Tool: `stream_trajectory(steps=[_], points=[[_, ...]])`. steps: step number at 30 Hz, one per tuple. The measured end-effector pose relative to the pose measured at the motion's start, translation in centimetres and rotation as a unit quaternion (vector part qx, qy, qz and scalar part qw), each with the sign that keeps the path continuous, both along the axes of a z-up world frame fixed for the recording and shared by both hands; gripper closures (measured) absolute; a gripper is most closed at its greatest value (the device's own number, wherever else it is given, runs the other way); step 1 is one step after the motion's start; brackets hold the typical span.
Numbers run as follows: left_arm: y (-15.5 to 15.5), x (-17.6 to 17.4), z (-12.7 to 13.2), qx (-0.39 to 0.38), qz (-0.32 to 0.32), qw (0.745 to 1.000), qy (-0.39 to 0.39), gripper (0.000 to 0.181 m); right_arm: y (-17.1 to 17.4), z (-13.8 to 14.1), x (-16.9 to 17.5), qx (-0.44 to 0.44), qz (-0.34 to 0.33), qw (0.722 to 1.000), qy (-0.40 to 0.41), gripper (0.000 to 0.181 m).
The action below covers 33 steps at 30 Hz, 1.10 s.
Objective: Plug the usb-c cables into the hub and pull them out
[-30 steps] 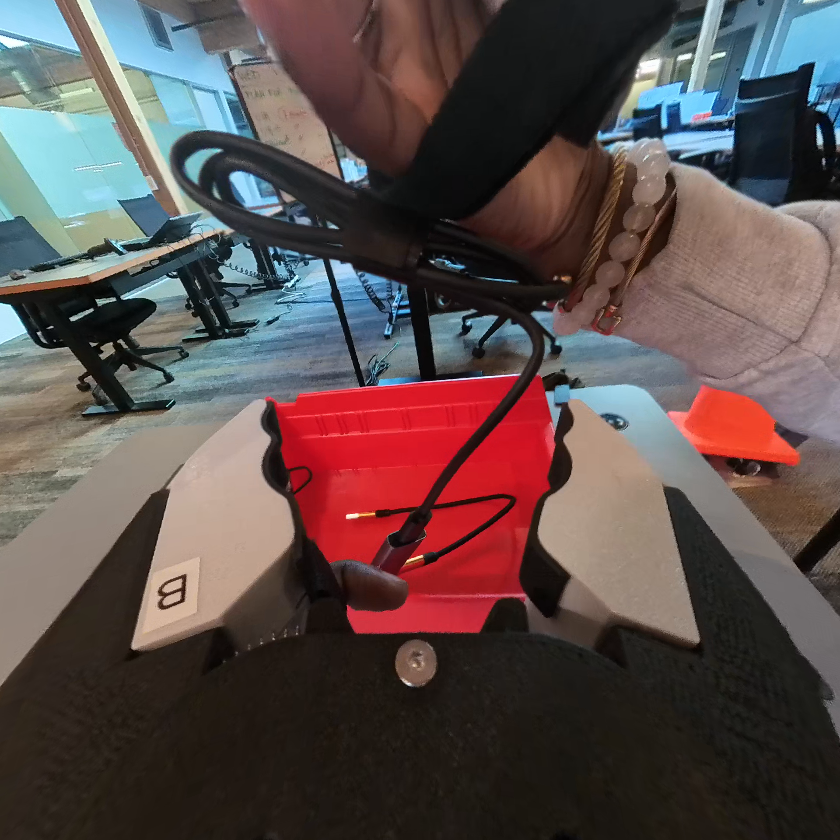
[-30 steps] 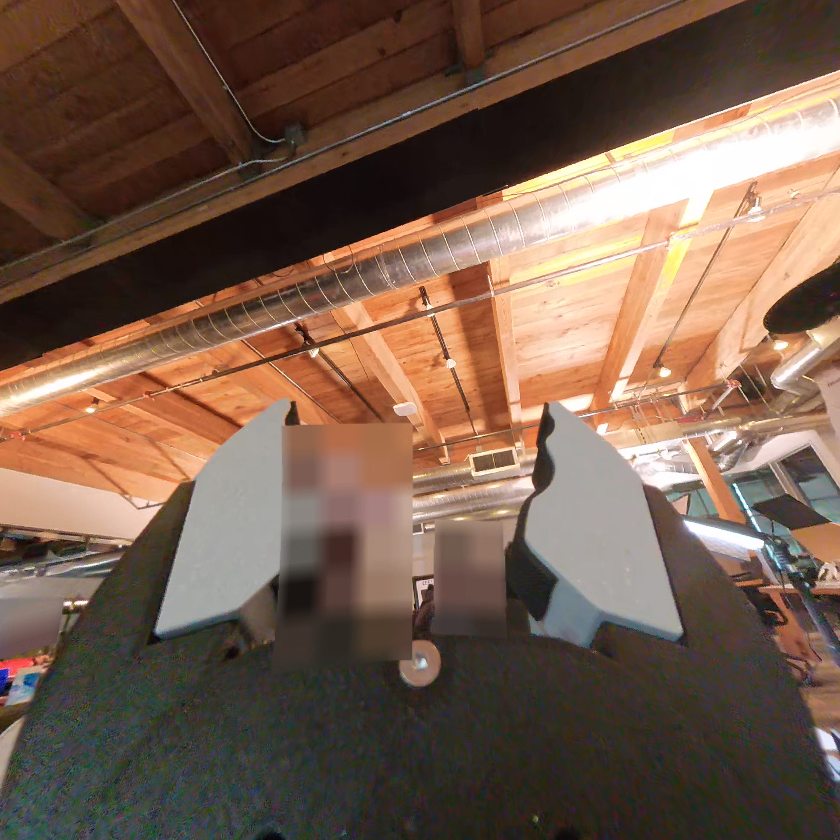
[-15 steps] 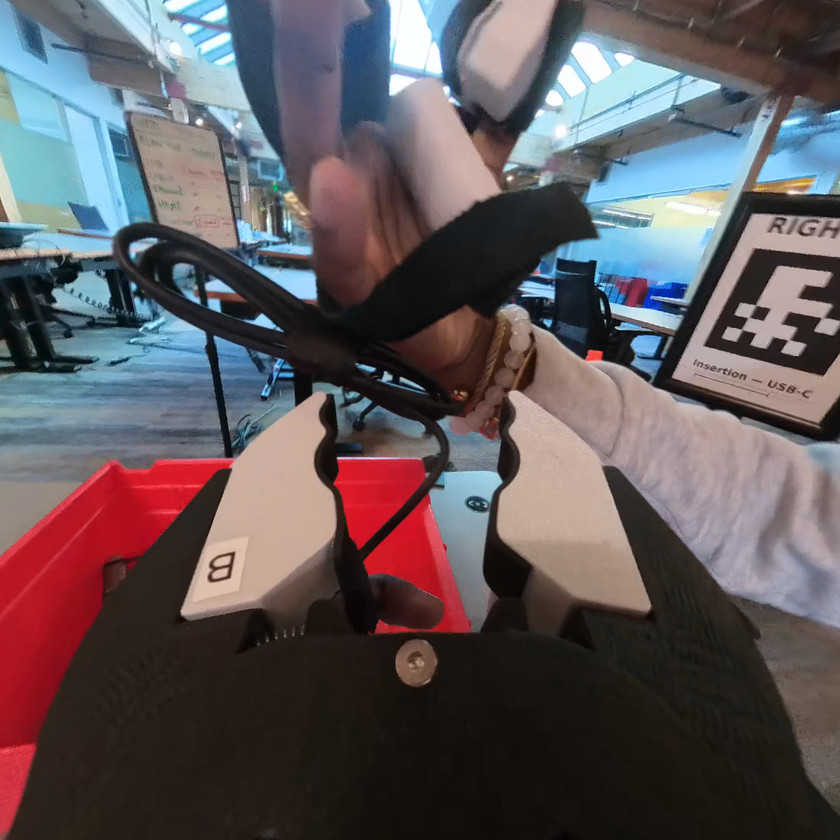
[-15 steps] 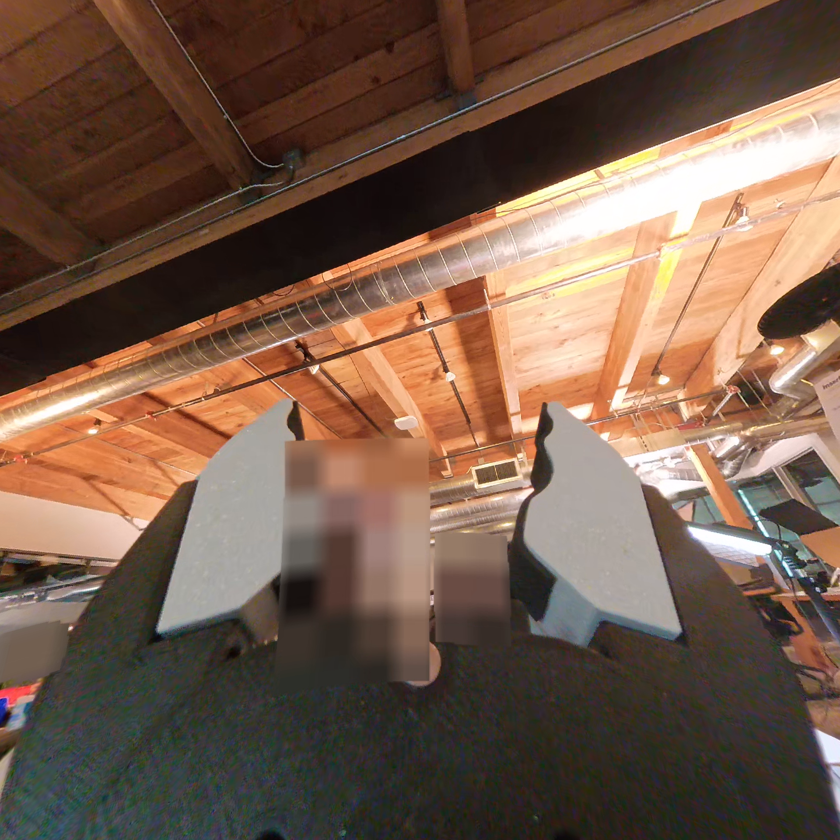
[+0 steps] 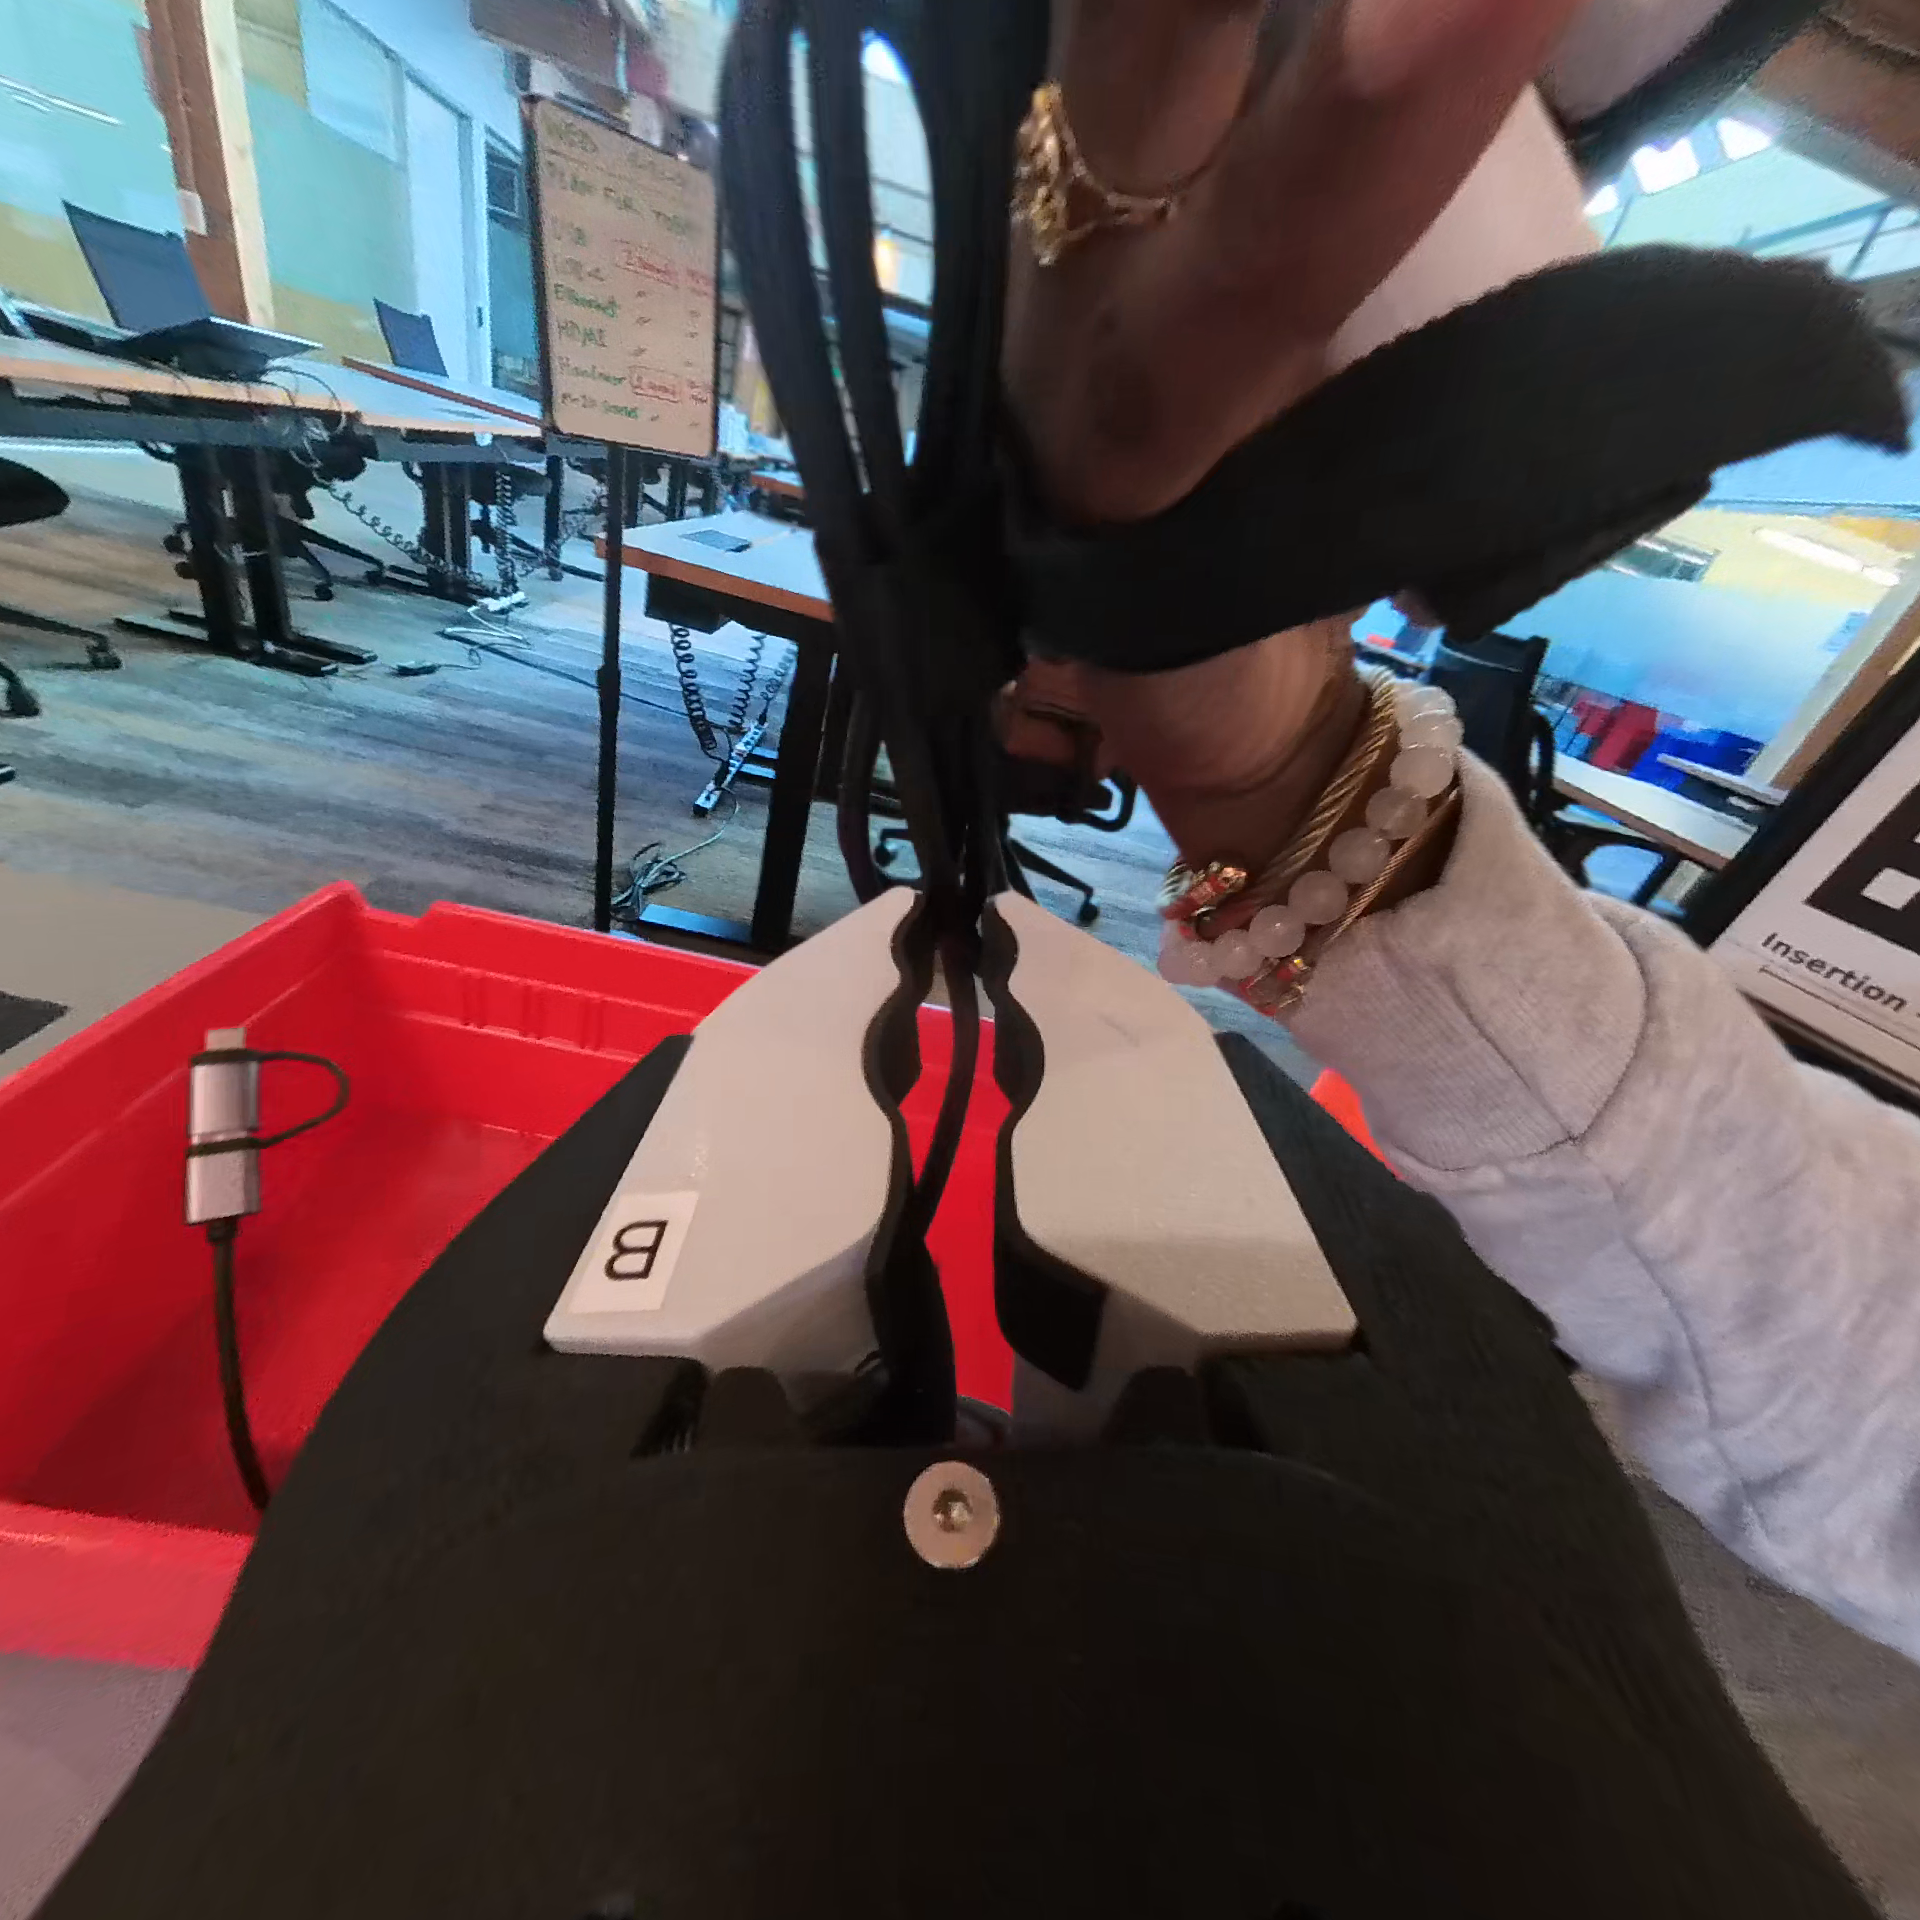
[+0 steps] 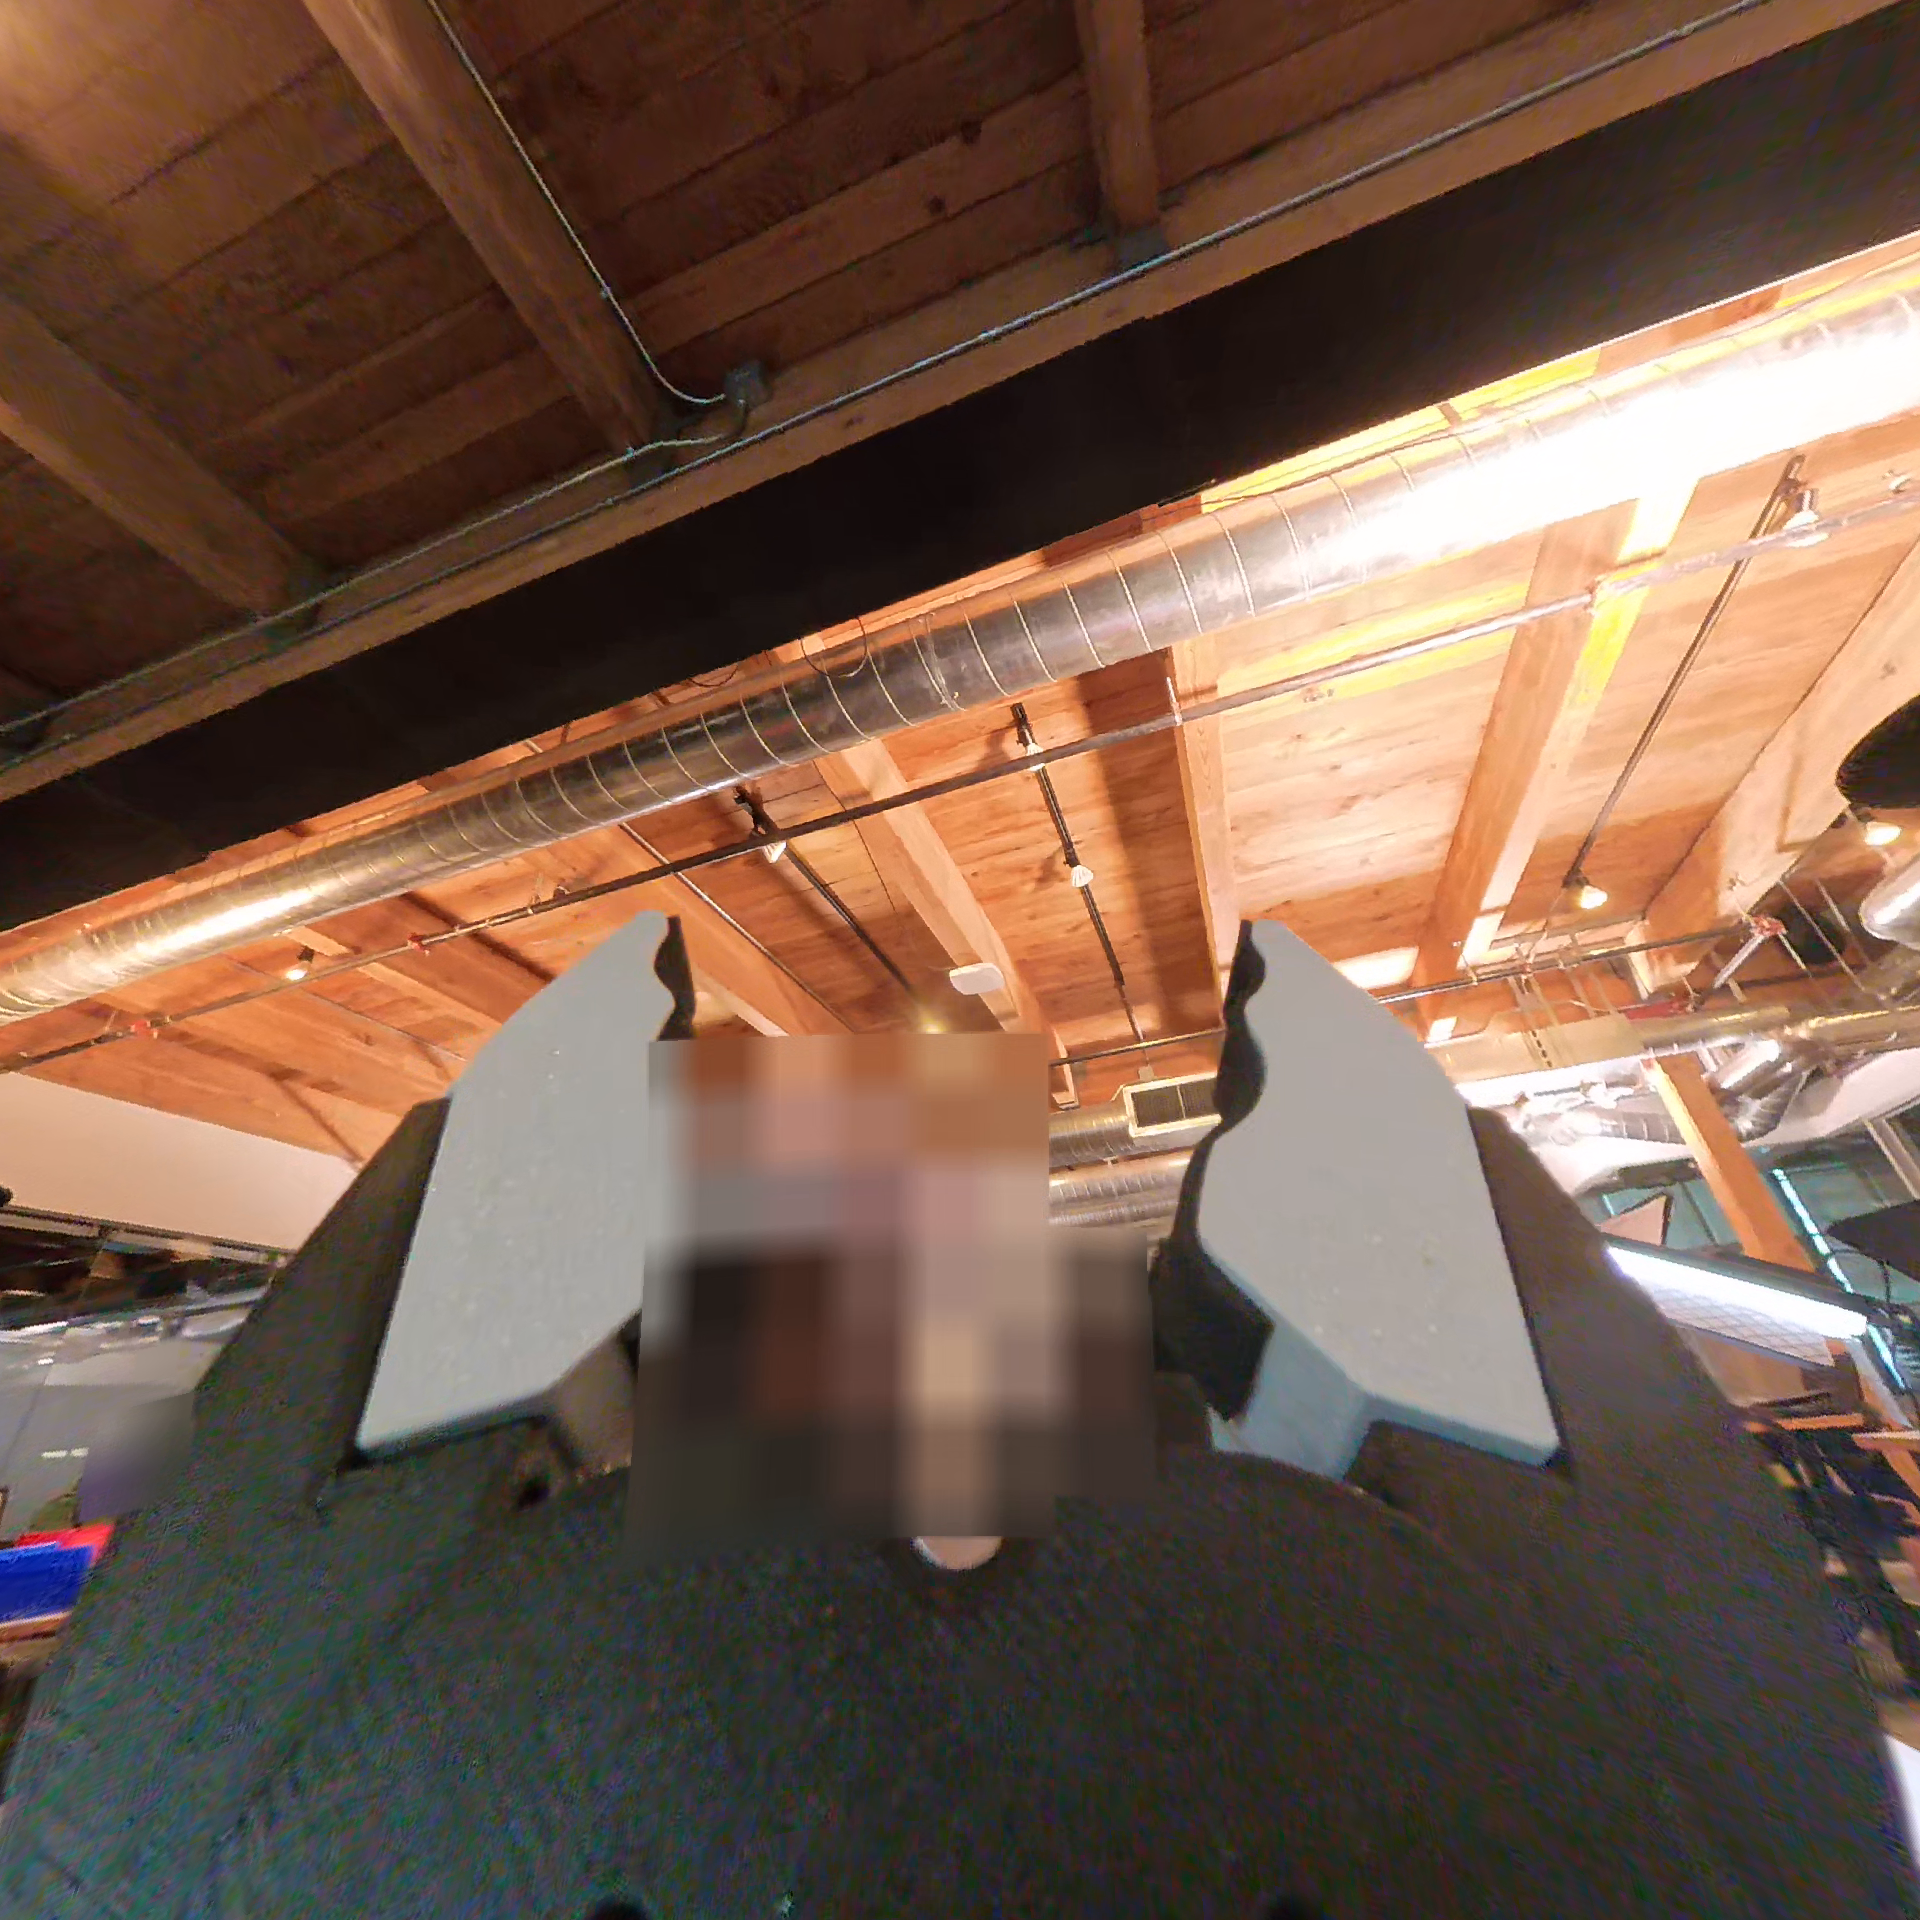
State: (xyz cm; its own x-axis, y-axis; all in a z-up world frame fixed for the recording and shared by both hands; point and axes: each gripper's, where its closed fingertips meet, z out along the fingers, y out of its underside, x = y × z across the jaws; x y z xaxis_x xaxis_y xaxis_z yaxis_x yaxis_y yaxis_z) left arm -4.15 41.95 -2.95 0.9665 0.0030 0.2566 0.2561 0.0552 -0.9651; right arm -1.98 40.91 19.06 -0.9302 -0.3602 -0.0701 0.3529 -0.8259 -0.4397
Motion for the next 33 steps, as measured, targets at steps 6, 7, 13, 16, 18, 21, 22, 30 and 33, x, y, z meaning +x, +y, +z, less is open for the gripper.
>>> stream_trajectory(steps=[6, 7, 13, 16, 18, 21, 22, 30, 33], points=[[0.6, -0.9, -0.2, -0.005, 0.01, 1.0, -0.027, 0.174, -0.1, 0.8, 0.9, 0.015, -0.023, 0.999, 0.026, 0.087], [0.6, -1.0, -0.3, -0.003, 0.008, 0.999, -0.039, 0.174, -0.2, 0.9, 0.9, 0.022, -0.025, 0.999, 0.028, 0.088], [0.7, -2.3, -0.6, 0.005, 0.021, 0.997, -0.068, 0.174, -0.6, 1.2, 1.6, 0.047, -0.054, 0.997, 0.04, 0.092], [1.2, -2.6, -1.4, 0.005, 0.02, 0.996, -0.082, 0.174, -0.8, 1.3, 1.6, 0.063, -0.078, 0.994, 0.035, 0.093], [1.6, -3.2, -2.3, -0.015, 0.039, 0.997, -0.067, 0.176, -0.6, 1.6, 2.1, 0.058, -0.077, 0.995, 0.032, 0.096], [2.3, -3.1, -2.4, -0.017, 0.034, 0.995, -0.087, 0.176, -1.8, 1.3, 1.8, 0.112, -0.147, 0.982, 0.028, 0.102], [2.6, -3.3, -2.4, -0.022, 0.041, 0.996, -0.071, 0.176, -1.9, 1.2, 2.1, 0.12, -0.134, 0.983, 0.029, 0.104], [3.8, -4.0, -7.3, -0.131, 0.098, 0.985, -0.058, 0.177, 1.9, 5.1, 5.0, -0.001, -0.107, 0.994, 0.018, 0.097], [3.1, -4.1, -9.1, -0.139, 0.09, 0.981, -0.099, 0.178, -1.3, 9.2, 10.8, 0.148, -0.221, 0.952, 0.153, 0.111]])
